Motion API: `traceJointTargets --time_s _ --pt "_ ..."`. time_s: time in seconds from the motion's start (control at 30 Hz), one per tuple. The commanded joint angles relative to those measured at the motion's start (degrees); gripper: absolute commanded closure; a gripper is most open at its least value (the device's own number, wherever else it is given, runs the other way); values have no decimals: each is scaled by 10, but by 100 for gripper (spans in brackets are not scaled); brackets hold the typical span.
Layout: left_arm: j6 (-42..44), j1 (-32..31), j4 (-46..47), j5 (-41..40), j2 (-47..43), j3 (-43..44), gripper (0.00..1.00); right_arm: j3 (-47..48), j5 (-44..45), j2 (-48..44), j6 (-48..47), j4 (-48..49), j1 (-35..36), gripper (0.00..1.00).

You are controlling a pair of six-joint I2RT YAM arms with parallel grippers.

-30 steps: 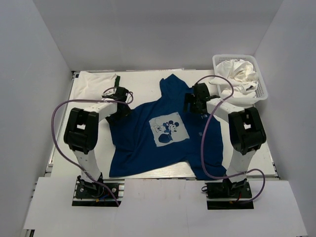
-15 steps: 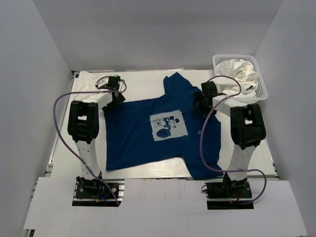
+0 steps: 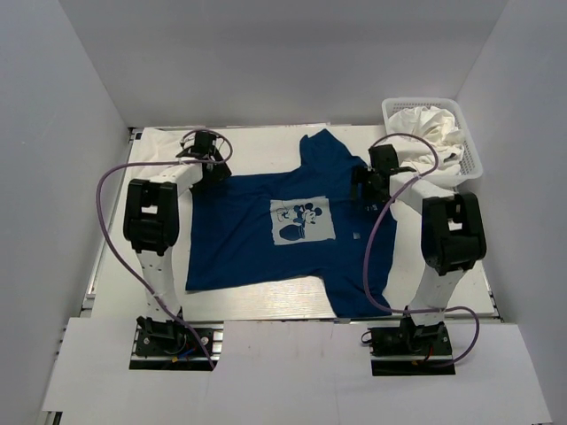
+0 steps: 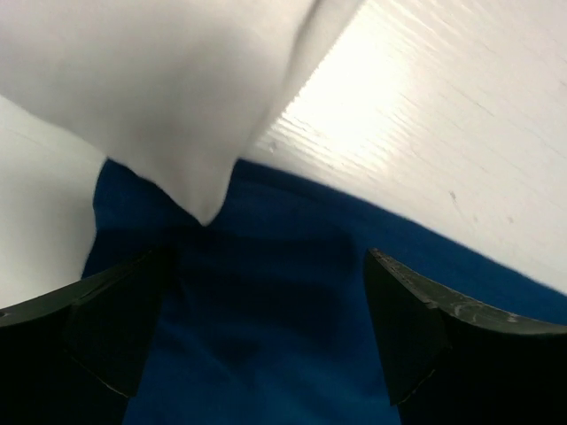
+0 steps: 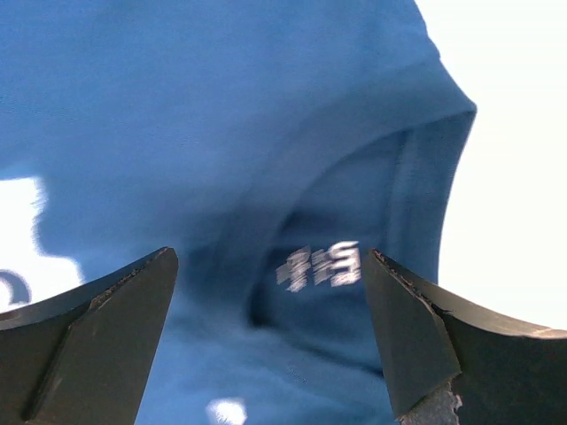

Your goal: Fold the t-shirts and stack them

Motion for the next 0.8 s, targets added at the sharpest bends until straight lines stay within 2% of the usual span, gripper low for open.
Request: traceJointTargets --time_s 0.0,0.2,0.33,0.47,0.5,0.6,0.77 --pt "11 -4 14 45 -77 -10 0 6 -39 -77 -53 10 27 10" --pt "20 -4 0 54 -166 -39 0 -32 -33 -158 -29 -19 89 10" --pt "14 -9 -13 93 -214 -126 0 -102 -41 -220 27 -28 119 10" --pt "-14 -28 64 168 -242 -234 0 -203 -61 -255 68 -21 127 10" --pt "-21 -35 76 178 -242 -262 0 -221 -63 -252 71 -24 125 10" --pt "-26 -49 91 175 -223 -276 0 -259 -80 -244 80 -47 122 10" --pt "-32 -49 33 121 -152 -228 0 -297 -48 -258 123 -104 109 10"
